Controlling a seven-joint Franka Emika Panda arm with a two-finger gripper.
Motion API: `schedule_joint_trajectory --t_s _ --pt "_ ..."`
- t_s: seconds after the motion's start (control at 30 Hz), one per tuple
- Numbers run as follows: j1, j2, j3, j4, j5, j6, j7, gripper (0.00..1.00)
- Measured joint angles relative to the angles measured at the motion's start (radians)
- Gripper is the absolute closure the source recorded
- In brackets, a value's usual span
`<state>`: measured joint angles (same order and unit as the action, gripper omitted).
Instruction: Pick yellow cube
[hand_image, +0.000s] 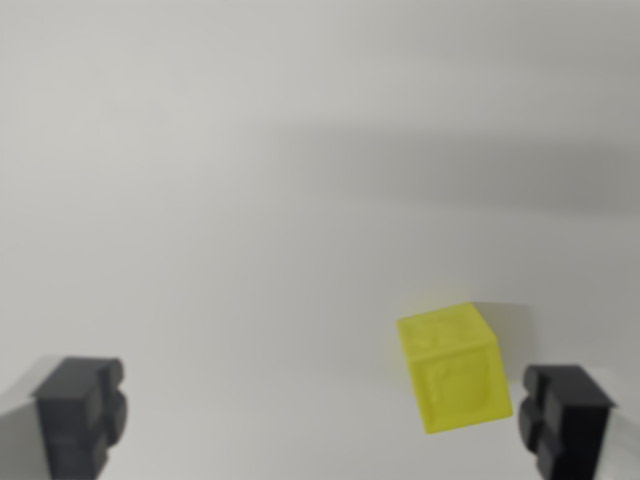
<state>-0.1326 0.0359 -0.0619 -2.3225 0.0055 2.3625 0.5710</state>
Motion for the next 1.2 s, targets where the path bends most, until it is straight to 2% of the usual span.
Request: schedule_joint_trajectory --t_s 0.67,1.2 --pt "-0.065 0.034 0.0 -0.115 0.004 0.148 -0.139 0.0" --pt "-0.12 0.086 0.0 -0.186 0.012 0.27 -0.259 0.0"
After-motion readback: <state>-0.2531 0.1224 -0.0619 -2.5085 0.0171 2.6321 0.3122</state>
